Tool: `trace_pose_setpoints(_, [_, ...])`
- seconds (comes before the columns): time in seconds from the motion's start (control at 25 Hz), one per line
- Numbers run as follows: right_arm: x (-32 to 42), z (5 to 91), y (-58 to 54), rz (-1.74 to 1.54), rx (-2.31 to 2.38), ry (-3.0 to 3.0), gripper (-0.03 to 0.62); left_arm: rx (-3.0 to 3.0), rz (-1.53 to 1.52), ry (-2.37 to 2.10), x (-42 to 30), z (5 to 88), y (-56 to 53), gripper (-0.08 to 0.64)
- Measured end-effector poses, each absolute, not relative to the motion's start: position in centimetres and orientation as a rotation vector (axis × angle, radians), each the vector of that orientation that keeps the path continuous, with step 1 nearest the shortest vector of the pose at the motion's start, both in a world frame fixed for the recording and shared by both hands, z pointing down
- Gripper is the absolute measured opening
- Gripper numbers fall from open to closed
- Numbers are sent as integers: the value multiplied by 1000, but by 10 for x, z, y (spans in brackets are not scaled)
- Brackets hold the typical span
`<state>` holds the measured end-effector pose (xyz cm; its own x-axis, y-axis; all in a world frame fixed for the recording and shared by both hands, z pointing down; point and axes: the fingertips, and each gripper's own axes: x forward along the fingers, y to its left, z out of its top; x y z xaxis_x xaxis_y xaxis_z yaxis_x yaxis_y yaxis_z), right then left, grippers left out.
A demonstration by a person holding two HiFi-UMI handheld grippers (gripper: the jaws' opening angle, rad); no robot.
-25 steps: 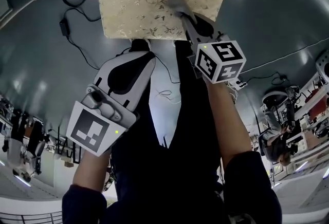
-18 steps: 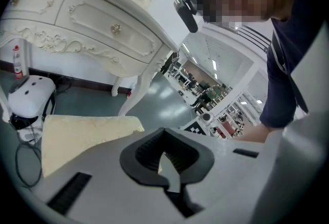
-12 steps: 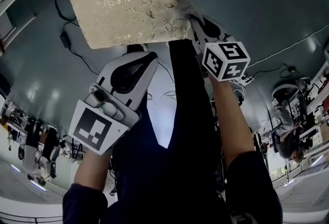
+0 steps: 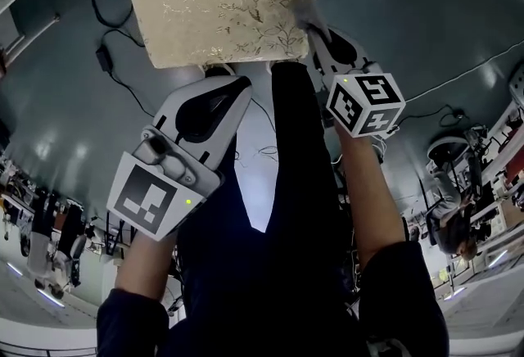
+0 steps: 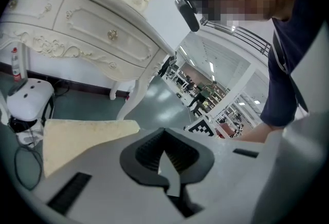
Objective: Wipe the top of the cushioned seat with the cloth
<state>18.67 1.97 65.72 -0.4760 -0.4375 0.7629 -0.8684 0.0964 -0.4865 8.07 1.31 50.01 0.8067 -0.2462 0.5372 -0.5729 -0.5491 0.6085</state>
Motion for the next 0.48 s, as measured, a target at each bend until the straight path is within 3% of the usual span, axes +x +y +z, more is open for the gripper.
trace_pose_setpoints(0.48, [-38,637,42,1349,960,-2119,41,2077,426,-790,-81,504,39,8])
